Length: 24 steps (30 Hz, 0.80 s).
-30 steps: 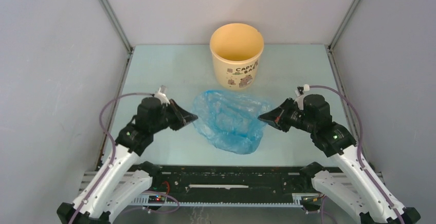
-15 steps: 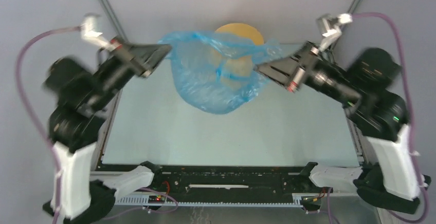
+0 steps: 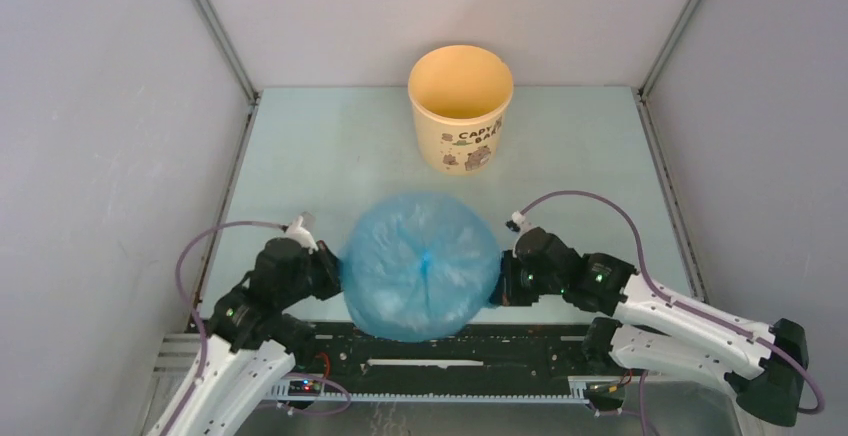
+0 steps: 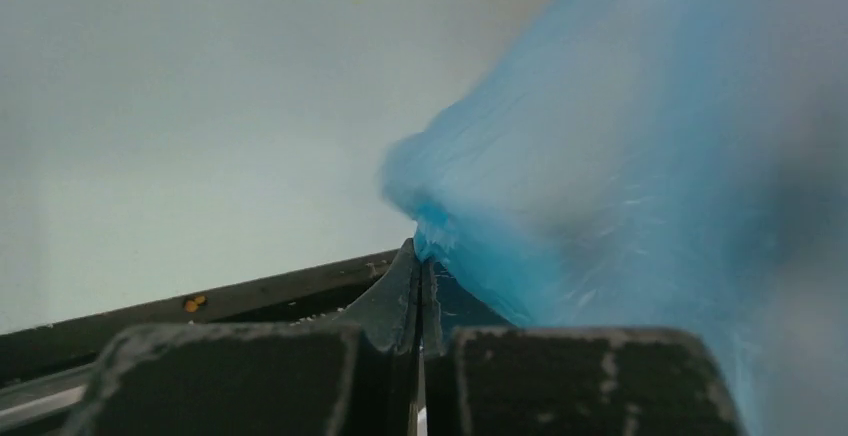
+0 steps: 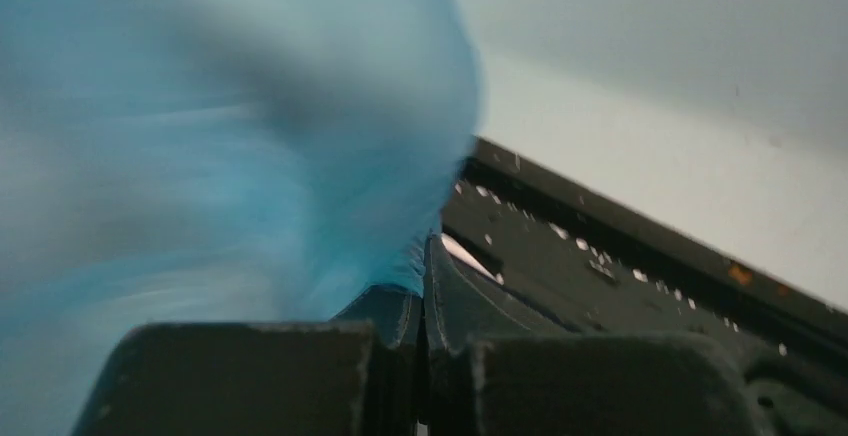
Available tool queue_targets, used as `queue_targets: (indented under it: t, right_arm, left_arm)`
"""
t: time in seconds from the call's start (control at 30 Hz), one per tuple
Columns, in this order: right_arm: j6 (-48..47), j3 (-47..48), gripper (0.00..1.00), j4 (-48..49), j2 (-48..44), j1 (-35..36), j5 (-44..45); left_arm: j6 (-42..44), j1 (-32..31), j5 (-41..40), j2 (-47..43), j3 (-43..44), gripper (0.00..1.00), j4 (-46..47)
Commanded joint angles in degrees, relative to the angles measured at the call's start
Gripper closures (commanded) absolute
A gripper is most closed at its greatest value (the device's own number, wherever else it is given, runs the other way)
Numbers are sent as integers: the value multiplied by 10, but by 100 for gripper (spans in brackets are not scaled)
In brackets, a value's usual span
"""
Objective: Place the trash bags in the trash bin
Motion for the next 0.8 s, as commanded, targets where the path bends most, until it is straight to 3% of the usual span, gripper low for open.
queue_targets:
  t: [0.0, 0.1, 0.2, 0.43, 0.5, 0.6, 0.67, 0.77]
  right_arm:
    - [60, 16, 100, 20, -52, 47, 31]
    - [52, 57, 100, 18, -45, 49, 35]
    - [25, 154, 100, -2, -12, 34, 44]
    - [-63, 480, 100, -82, 107, 0, 45]
    - [-65, 510, 100, -111, 126, -11, 61]
    - [-38, 437, 100, -140, 128, -63, 32]
    - [-12, 337, 100, -130, 110, -109, -29]
    - [6, 204, 100, -101, 76, -107, -75]
  left_arm:
    - [-21, -2, 27, -83, 22, 100, -21]
    - [-14, -2, 24, -56, 72, 100, -15]
    - [4, -2, 20, 25, 181, 100, 0]
    - [97, 4, 20, 262, 628, 100, -34]
    - [122, 4, 2, 281, 674, 100, -41]
    - [95, 7, -36, 257, 565, 100, -66]
    - [60, 9, -6, 215, 413, 100, -49]
    - [8, 8, 36, 132, 198, 100, -32]
